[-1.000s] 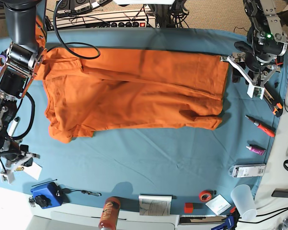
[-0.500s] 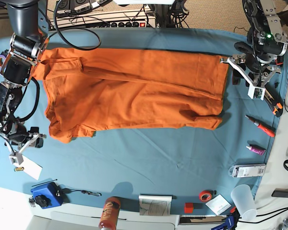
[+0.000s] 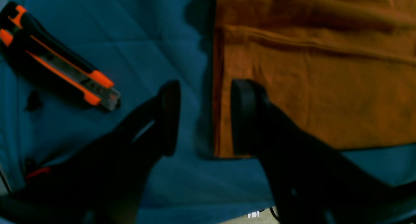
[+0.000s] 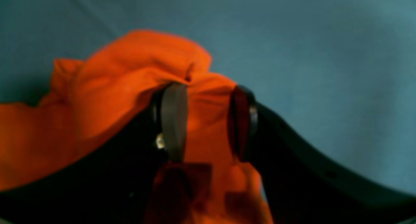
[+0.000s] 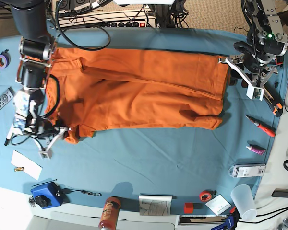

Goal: Layout the t-shirt on the table in an organized manner, then fold the t-shirt properly
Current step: 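Grasp the shirt hem corner with the right gripper and tug it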

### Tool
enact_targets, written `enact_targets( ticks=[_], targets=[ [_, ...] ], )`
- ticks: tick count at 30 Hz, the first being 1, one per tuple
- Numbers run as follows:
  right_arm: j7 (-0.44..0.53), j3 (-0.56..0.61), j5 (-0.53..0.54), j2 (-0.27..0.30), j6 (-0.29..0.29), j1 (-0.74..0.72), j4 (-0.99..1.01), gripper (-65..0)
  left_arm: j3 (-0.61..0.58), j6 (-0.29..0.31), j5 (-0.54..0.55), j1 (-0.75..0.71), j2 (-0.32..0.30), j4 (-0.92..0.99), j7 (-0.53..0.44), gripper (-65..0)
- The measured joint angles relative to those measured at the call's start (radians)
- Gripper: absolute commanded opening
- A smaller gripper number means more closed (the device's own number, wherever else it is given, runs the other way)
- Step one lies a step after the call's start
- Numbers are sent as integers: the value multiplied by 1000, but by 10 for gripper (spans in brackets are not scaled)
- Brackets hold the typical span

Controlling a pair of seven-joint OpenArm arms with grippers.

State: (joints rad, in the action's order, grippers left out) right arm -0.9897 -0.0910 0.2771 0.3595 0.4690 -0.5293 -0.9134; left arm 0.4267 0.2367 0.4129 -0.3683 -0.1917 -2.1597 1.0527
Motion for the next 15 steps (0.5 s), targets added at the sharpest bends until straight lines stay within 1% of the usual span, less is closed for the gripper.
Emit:
enact_targets(
  ticks=[1,4,5,8,13,15],
  targets=[
    [-1,3,-19,-3,-8,-2,0,-482,0,0,0,0,0,0,0,-384],
    [-16,7,-33,-2,-27,-3,-1,-647,0,0,0,0,0,0,0,-384],
    [-31,7,-33,-2,-35,-6,-1,-650,0,0,0,0,0,0,0,-384],
    [-92,7,-38,1,-36,-16,-2,-650,0,0,0,0,0,0,0,-384],
    [-116,7,-42,18,-36,-20,-10,-650,0,0,0,0,0,0,0,-384],
    [-126,4,-51,29,-36,-11,-54,-650,0,0,0,0,0,0,0,-384]
  ],
)
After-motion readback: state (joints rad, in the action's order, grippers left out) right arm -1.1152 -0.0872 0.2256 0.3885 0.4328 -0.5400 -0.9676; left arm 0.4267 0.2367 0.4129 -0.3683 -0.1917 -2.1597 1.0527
